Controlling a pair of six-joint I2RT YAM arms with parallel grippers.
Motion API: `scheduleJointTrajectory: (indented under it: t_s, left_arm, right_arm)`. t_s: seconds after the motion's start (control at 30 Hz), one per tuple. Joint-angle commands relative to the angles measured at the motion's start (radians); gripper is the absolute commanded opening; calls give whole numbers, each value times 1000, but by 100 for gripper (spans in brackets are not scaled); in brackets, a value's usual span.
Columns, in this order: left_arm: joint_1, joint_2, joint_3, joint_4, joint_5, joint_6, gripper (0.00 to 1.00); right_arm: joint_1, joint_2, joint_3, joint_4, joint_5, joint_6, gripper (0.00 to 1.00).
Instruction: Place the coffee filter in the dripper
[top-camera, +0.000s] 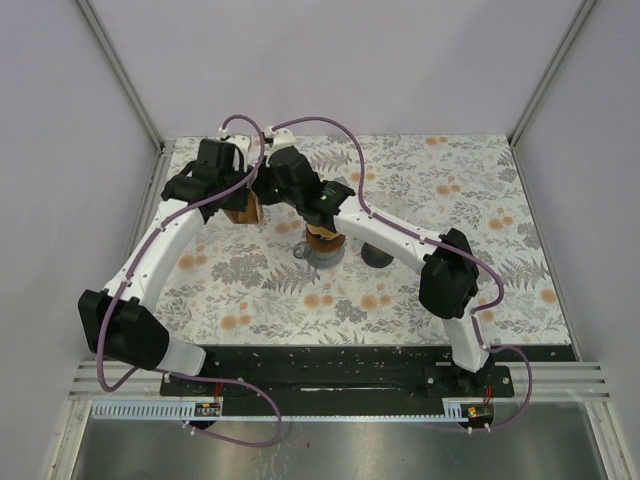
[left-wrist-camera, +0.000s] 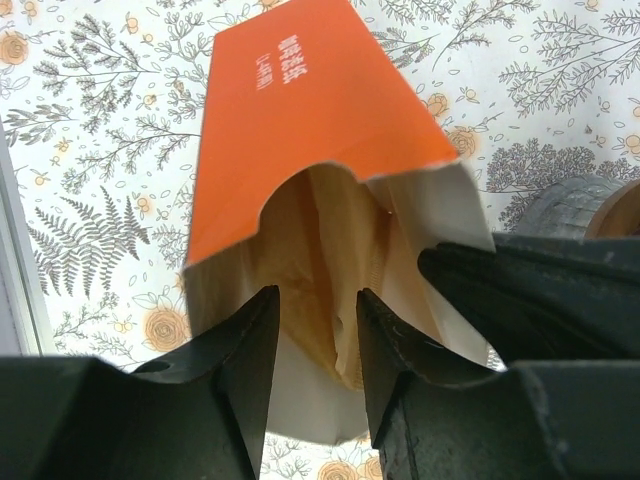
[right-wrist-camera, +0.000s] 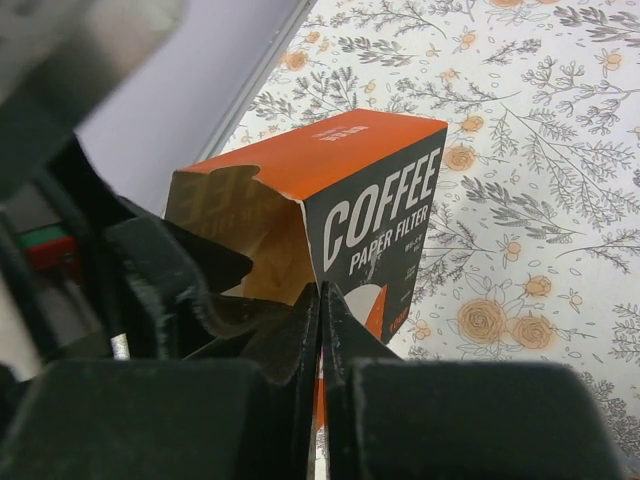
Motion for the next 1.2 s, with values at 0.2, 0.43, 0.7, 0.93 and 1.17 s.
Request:
scheduleJointTrajectory:
  t_s: [0.2,0.43,0.7,0.93,1.17]
  left_arm:
    - [4,70,11,28,38,-1,32]
    - [4,52,49,2,21,3,0]
    - [4,12,191,-128,116,20,0]
    - [4,-28,273,-184,162,20,0]
    - [36,-41,483,-250,138,77,0]
  right_arm:
    - [3,-82,1,89,-48,18,0]
    - [-3,-74,-7,81,-25,12,0]
    - [-51,18,64,-28,-53,33,0]
    - [-54,76,96,-66,-68,59,0]
    - [-54,90,107,-83,-72,51,0]
